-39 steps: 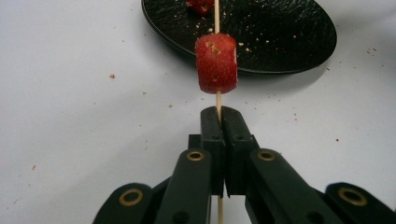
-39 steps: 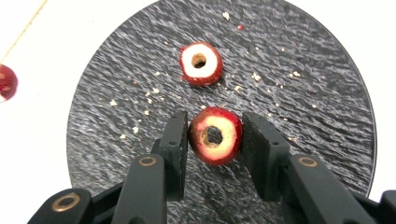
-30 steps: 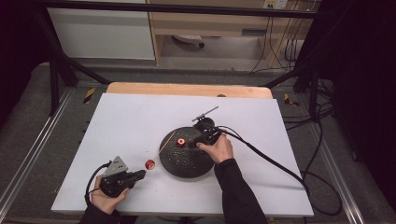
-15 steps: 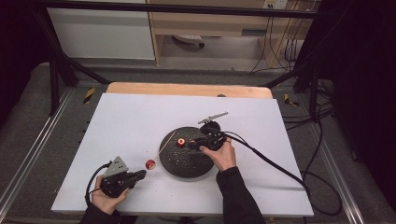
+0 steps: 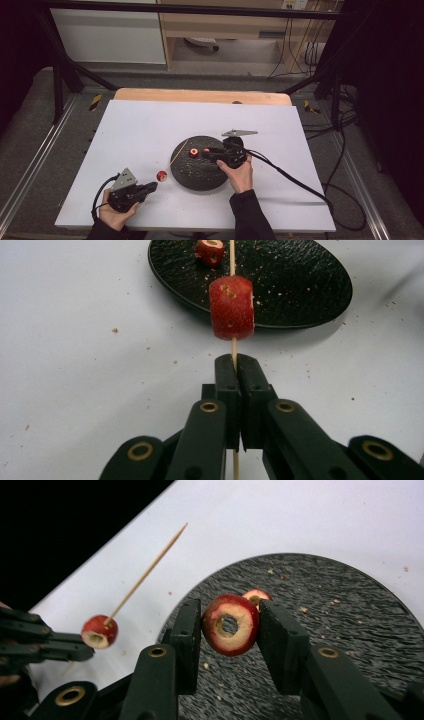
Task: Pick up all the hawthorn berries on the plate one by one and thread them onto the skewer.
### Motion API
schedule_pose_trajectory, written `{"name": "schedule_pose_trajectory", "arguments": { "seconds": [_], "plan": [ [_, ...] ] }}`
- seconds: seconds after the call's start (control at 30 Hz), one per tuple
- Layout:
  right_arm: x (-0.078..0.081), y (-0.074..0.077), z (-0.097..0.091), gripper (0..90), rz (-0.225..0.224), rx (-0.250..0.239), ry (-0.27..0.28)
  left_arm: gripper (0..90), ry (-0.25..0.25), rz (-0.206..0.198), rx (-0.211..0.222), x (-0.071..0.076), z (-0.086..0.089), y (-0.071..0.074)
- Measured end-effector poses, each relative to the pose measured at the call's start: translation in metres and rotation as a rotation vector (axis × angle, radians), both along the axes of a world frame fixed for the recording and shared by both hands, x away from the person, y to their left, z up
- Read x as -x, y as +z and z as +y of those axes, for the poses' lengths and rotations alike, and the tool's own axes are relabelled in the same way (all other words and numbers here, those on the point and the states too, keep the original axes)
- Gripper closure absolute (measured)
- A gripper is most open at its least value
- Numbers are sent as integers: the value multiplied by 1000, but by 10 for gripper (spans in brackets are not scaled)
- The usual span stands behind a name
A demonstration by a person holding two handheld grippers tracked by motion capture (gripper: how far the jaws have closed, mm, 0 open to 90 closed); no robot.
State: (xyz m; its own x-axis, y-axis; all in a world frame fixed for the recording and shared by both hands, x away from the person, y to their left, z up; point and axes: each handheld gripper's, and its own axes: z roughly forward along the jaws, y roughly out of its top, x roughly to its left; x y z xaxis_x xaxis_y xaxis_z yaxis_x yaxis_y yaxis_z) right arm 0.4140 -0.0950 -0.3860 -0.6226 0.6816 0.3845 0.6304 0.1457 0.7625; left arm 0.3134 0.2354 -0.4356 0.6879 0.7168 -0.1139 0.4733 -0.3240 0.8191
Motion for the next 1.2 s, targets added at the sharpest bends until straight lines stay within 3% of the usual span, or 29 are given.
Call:
{"name": "schedule_pose_trajectory", "arguments": {
  "seconds": [0.33, 0.83, 1.2],
  "plan": [
    [12, -10, -2, 631, -37, -175, -67, 881, -1, -6, 10, 2, -5, 0],
    [17, -21, 1, 631, -116, -348, -153, 880, 9, -7, 33, 6, -12, 0],
    [17, -26, 6, 631, -185, -440, -224, 880, 20, -4, 46, 6, -15, -1]
  ]
}}
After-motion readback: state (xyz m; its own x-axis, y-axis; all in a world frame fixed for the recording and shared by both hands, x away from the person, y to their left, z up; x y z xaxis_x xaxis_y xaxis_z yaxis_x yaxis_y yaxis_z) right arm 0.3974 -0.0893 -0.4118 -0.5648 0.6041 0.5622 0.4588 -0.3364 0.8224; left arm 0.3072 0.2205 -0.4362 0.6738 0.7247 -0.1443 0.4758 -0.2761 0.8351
